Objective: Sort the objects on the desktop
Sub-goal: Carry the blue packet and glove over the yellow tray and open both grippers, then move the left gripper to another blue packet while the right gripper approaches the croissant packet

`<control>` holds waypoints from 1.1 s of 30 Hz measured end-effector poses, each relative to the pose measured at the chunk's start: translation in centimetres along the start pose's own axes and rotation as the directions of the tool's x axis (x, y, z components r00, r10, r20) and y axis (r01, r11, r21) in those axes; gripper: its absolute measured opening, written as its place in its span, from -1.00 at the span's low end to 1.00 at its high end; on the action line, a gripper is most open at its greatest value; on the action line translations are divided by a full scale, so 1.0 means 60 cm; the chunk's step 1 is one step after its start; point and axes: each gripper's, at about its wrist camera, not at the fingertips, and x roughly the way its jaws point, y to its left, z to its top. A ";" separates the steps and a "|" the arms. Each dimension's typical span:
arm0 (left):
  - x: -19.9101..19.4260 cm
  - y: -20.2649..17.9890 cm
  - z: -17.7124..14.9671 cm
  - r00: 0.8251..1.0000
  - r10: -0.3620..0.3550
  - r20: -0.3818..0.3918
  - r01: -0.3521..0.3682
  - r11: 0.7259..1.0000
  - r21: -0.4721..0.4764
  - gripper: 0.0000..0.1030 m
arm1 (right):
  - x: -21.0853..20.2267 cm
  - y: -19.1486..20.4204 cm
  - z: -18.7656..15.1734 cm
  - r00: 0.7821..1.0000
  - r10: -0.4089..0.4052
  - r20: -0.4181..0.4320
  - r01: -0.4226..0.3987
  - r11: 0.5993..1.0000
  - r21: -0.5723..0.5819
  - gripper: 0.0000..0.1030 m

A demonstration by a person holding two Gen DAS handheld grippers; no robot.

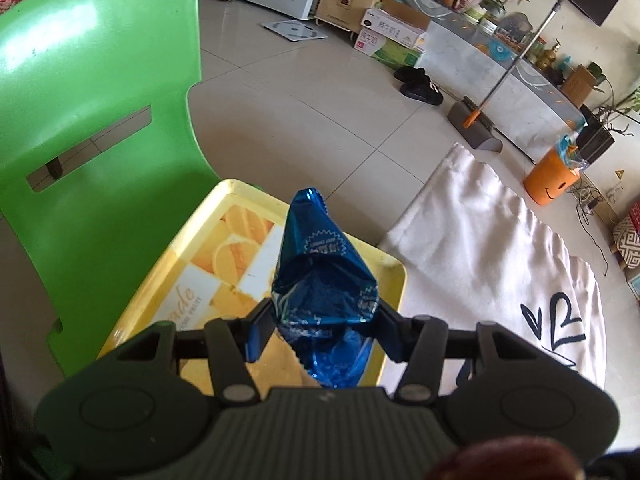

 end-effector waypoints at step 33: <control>0.001 -0.066 -0.045 0.999 0.035 0.016 -0.036 0.994 0.104 0.99 | -0.058 -0.040 0.041 0.994 -0.097 0.046 0.095 0.995 0.043 0.39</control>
